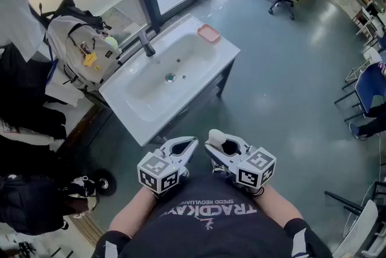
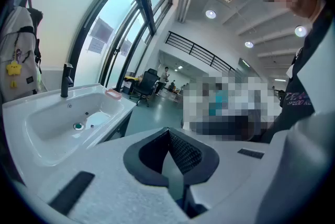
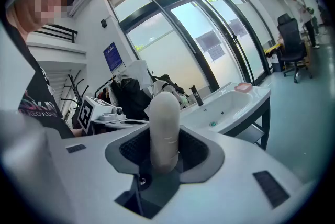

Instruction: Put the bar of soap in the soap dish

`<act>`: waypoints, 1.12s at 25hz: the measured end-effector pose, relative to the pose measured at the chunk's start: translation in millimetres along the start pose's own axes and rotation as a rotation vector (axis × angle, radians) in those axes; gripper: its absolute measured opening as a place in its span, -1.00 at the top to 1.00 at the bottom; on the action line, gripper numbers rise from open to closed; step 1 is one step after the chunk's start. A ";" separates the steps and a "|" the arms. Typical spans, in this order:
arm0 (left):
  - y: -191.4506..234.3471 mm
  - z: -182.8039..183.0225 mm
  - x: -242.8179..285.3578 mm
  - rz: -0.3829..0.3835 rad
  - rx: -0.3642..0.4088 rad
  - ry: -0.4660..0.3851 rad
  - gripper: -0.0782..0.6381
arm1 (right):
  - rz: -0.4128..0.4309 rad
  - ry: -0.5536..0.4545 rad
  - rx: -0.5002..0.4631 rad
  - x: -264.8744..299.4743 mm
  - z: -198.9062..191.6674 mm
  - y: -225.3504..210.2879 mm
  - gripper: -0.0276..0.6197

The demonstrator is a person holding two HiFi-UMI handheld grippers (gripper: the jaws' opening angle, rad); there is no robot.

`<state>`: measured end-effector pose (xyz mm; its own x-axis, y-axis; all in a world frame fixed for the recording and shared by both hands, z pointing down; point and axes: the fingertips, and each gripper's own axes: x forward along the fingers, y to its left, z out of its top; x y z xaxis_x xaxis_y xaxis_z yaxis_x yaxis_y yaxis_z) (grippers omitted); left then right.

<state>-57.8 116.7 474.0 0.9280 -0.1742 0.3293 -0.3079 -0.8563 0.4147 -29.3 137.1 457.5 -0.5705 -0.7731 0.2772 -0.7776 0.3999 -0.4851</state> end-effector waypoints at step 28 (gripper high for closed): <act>2.7 -0.6 10.6 -0.004 -0.012 0.005 0.76 | -0.002 -0.001 0.014 -1.3 1.1 -9.9 0.44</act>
<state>-48.9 112.8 479.1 0.9284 -0.1681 0.3315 -0.3063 -0.8511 0.4263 -20.6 133.5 461.1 -0.5689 -0.7742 0.2774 -0.7749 0.3916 -0.4962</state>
